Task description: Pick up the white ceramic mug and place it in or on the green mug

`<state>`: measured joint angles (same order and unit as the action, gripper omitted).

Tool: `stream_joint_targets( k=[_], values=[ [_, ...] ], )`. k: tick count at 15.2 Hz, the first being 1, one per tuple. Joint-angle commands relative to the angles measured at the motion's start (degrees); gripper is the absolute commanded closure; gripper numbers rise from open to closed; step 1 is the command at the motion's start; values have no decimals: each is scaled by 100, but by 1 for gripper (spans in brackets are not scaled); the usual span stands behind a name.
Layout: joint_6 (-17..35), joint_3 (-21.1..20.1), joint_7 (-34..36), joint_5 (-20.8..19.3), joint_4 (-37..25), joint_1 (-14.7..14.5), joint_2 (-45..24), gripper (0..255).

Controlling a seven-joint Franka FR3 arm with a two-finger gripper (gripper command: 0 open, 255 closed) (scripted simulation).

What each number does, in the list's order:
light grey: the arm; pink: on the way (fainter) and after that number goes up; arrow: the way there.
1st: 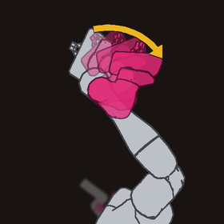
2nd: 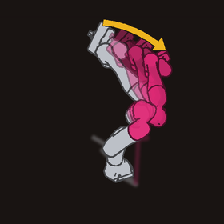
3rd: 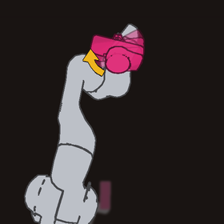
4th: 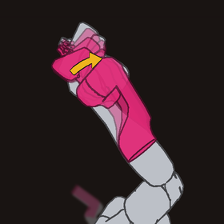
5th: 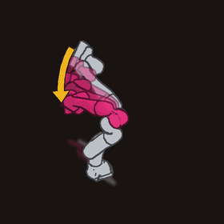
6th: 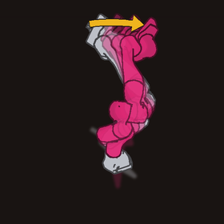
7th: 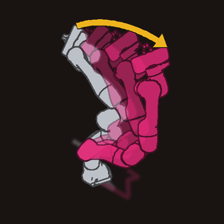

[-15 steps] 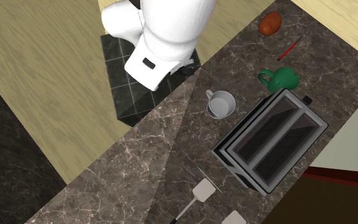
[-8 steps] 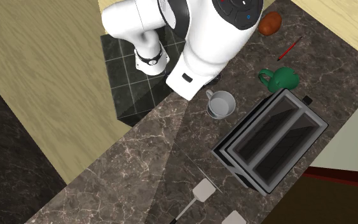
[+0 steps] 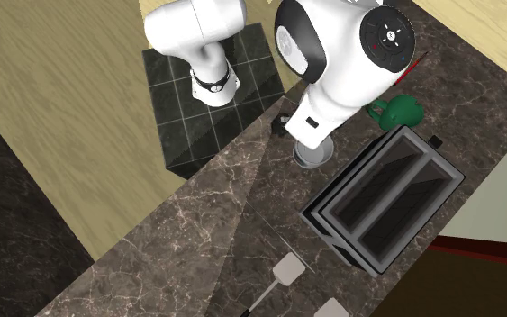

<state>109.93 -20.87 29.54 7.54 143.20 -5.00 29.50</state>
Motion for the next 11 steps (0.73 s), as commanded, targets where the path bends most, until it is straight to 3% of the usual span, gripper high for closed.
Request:
stream_joint_targets(
  k=[1,8,11],
  values=[
    [373,-227,271,41,-95,-8,-406,0],
    [1416,-938,1297,-181,-559,3,-1773,0],
    [1638,-992,1400,-257,-510,8,-1951,0]
  ],
)
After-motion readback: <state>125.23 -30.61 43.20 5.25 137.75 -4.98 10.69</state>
